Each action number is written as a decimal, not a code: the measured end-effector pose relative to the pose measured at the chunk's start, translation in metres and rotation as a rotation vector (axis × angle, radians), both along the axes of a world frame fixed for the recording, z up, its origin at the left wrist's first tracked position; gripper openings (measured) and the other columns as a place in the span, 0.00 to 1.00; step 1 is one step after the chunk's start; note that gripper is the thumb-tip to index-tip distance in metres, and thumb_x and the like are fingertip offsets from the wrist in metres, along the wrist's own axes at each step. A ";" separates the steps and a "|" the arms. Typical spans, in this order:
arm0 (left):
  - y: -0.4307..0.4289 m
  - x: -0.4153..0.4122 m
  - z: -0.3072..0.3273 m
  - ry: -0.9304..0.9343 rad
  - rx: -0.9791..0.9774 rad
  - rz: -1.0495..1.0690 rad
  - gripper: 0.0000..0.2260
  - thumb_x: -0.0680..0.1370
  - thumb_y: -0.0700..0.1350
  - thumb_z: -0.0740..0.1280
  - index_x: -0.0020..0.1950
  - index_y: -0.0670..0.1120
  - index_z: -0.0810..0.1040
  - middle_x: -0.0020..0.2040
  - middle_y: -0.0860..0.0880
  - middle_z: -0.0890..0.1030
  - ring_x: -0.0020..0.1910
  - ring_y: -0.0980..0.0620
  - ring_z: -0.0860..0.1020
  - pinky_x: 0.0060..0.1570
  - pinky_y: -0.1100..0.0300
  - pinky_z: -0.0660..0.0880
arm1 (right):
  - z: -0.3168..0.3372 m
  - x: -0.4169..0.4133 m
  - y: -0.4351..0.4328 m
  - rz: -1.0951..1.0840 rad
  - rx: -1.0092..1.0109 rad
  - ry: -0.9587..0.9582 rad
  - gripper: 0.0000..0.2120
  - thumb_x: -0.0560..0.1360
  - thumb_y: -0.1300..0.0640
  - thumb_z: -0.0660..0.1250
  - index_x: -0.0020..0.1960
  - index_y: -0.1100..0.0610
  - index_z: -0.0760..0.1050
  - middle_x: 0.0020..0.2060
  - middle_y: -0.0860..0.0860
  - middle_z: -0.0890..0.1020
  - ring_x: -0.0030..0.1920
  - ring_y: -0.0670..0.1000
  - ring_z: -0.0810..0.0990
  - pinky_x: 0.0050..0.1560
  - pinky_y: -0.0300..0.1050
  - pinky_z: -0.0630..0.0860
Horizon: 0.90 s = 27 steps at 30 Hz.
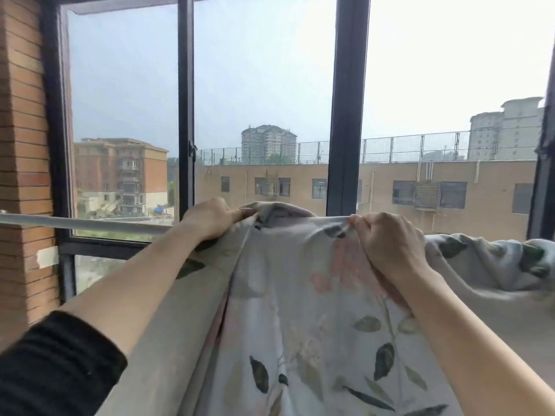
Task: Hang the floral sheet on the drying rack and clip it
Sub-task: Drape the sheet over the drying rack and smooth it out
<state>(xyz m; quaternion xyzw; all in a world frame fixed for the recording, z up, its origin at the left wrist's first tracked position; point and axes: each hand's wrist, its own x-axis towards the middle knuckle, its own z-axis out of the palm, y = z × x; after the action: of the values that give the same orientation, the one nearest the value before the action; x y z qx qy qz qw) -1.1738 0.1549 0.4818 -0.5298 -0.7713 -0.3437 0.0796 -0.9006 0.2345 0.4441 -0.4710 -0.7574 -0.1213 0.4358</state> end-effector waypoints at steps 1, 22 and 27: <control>0.006 -0.001 -0.006 0.034 -0.050 0.026 0.22 0.75 0.66 0.61 0.40 0.46 0.73 0.39 0.48 0.77 0.39 0.49 0.74 0.37 0.57 0.67 | 0.002 0.001 0.004 -0.049 -0.039 0.024 0.19 0.80 0.47 0.56 0.45 0.56 0.81 0.44 0.56 0.83 0.48 0.60 0.80 0.41 0.46 0.64; -0.003 -0.010 -0.031 0.055 0.378 0.042 0.22 0.77 0.54 0.65 0.64 0.41 0.71 0.62 0.41 0.72 0.60 0.43 0.73 0.59 0.55 0.69 | -0.012 -0.107 -0.042 0.280 0.151 -0.248 0.18 0.79 0.39 0.52 0.55 0.42 0.78 0.47 0.43 0.83 0.50 0.48 0.80 0.39 0.43 0.63; -0.046 -0.009 -0.083 -0.059 0.762 -0.161 0.25 0.73 0.60 0.65 0.61 0.45 0.71 0.58 0.48 0.72 0.59 0.53 0.70 0.54 0.71 0.64 | -0.013 -0.105 -0.035 0.271 0.136 -0.247 0.17 0.79 0.38 0.52 0.56 0.41 0.77 0.51 0.40 0.83 0.53 0.47 0.80 0.40 0.43 0.64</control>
<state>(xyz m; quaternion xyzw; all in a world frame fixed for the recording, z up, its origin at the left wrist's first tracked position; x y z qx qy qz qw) -1.1823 0.1084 0.3991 -0.5111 -0.5462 -0.6257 0.2212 -1.0053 0.1992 0.4310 -0.3157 -0.8517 -0.1691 0.3825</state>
